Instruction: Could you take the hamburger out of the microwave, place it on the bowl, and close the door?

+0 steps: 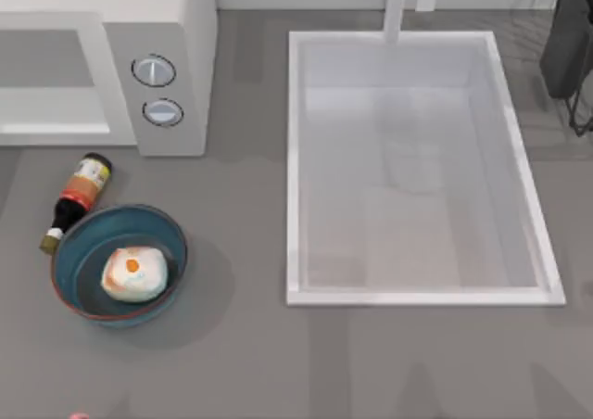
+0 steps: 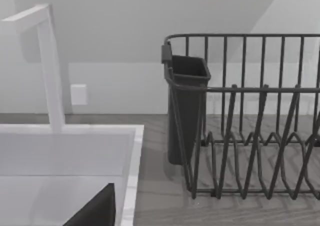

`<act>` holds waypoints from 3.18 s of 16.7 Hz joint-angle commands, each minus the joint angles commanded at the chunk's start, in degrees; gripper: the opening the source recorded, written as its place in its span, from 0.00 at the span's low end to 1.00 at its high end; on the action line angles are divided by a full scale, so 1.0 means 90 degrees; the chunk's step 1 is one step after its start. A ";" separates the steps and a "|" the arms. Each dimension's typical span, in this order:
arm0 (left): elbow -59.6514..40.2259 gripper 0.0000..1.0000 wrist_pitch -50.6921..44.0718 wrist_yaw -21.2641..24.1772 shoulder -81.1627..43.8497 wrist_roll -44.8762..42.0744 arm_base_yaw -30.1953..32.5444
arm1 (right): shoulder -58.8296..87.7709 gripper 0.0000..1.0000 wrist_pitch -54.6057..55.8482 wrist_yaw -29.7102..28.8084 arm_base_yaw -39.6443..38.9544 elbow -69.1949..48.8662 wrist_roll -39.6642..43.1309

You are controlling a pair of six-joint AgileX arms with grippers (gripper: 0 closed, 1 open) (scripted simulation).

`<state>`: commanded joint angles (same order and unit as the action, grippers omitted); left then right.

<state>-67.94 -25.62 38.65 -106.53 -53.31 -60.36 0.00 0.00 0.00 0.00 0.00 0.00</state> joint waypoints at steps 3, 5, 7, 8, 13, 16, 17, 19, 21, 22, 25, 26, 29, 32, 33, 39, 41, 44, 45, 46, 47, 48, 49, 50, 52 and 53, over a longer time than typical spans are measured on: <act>0.0328 0.00 0.0391 0.0006 -0.0153 -0.0007 -0.0009 | 0.0000 1.00 0.0000 0.0000 0.0000 0.0000 0.0000; 0.0334 0.00 0.0397 0.0006 -0.0155 -0.0007 -0.0009 | 0.0000 1.00 0.0000 0.0000 0.0000 0.0000 0.0000; 0.0327 0.00 0.0376 0.0008 -0.0129 -0.0003 0.0019 | 0.0000 1.00 0.0000 0.0000 0.0000 0.0000 0.0000; 0.0346 0.00 0.0389 0.0003 -0.0110 0.0009 0.0031 | 0.0000 1.00 0.0000 0.0000 0.0000 0.0000 0.0000; 0.1408 0.00 0.0899 -0.0238 0.0762 0.0538 0.0512 | 0.0000 1.00 0.0000 0.0000 0.0000 0.0000 0.0000; 0.2371 0.00 0.1328 -0.0426 0.1469 0.0967 0.0896 | 0.0000 1.00 0.0000 0.0000 0.0000 0.0000 0.0000; 0.2573 0.00 0.1442 -0.0474 0.1654 0.1078 0.0996 | 0.0000 1.00 0.0000 0.0000 0.0000 0.0000 0.0000; 0.2774 0.00 0.1566 -0.0529 0.1845 0.1203 0.1108 | 0.0000 1.00 0.0000 0.0000 0.0000 0.0000 0.0000; 0.2782 0.00 0.1571 -0.0531 0.1852 0.1208 0.1113 | 0.0000 1.00 0.0000 0.0000 0.0000 0.0000 0.0000; 0.2782 0.00 0.1571 -0.0531 0.1852 0.1208 0.1113 | 0.0000 1.00 0.0000 0.0000 0.0000 0.0000 0.0000; 0.2883 0.00 0.1598 -0.0580 0.1930 0.1304 0.1176 | 0.0000 1.00 0.0000 0.0000 0.0000 0.0000 0.0000; 0.3031 0.00 0.1656 -0.0678 0.2078 0.1452 0.1323 | 0.0000 1.00 0.0000 0.0000 0.0000 0.0000 0.0000; 0.3721 0.00 0.1904 -0.1100 0.2912 0.2172 0.2114 | 0.0000 1.00 0.0000 0.0000 0.0000 0.0000 0.0000; 0.4407 0.00 0.2163 -0.1523 0.3660 0.2873 0.2852 | 0.0000 1.00 0.0000 0.0000 0.0000 0.0000 0.0000; 0.4520 0.00 0.2213 -0.1608 0.3776 0.2987 0.2968 | 0.0000 1.00 0.0000 0.0000 0.0000 0.0000 0.0000; 0.4581 0.00 0.2224 -0.1696 0.3837 0.3122 0.3088 | 0.0000 1.00 0.0000 0.0000 0.0000 0.0000 0.0000; 0.4674 0.00 0.2240 -0.1961 0.3981 0.3424 0.3439 | 0.0000 1.00 0.0000 0.0000 0.0000 0.0000 0.0000; 0.4898 0.00 0.2279 -0.2576 0.4333 0.4120 0.4431 | 0.0000 1.00 0.0000 0.0000 0.0000 0.0000 0.0000; 0.4985 0.00 0.2294 -0.2809 0.4473 0.4387 0.4829 | 0.0000 1.00 0.0000 0.0000 0.0000 0.0000 0.0000; 0.5072 0.00 0.2309 -0.3042 0.4614 0.4654 0.5215 | 0.0000 1.00 0.0000 0.0000 0.0000 0.0000 0.0000; 0.5155 0.00 0.2323 -0.3263 0.4751 0.4909 0.5553 | 0.0000 1.00 0.0000 0.0000 0.0000 0.0000 0.0000; 0.5231 0.00 0.2336 -0.3462 0.4877 0.5137 0.5825 | 0.0000 1.00 0.0000 0.0000 0.0000 0.0000 0.0000; 0.5295 0.00 0.2348 -0.3627 0.4983 0.5324 0.6029 | 0.0000 1.00 0.0000 0.0000 0.0000 0.0000 0.0000; 0.5342 0.00 0.2356 -0.3748 0.5062 0.5456 0.6165 | 0.0000 1.00 0.0000 0.0000 0.0000 0.0000 0.0000; 0.5370 0.00 0.2361 -0.3820 0.5110 0.5531 0.6242 | 0.0000 1.00 0.0000 0.0000 0.0000 0.0000 0.0000; 0.5370 0.00 0.2361 -0.3820 0.5110 0.5531 0.6242 | 0.0000 1.00 0.0000 0.0000 0.0000 0.0000 0.0000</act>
<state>-19.61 -4.38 4.27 -60.54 -3.53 -4.18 0.00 0.00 0.00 0.00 0.00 0.00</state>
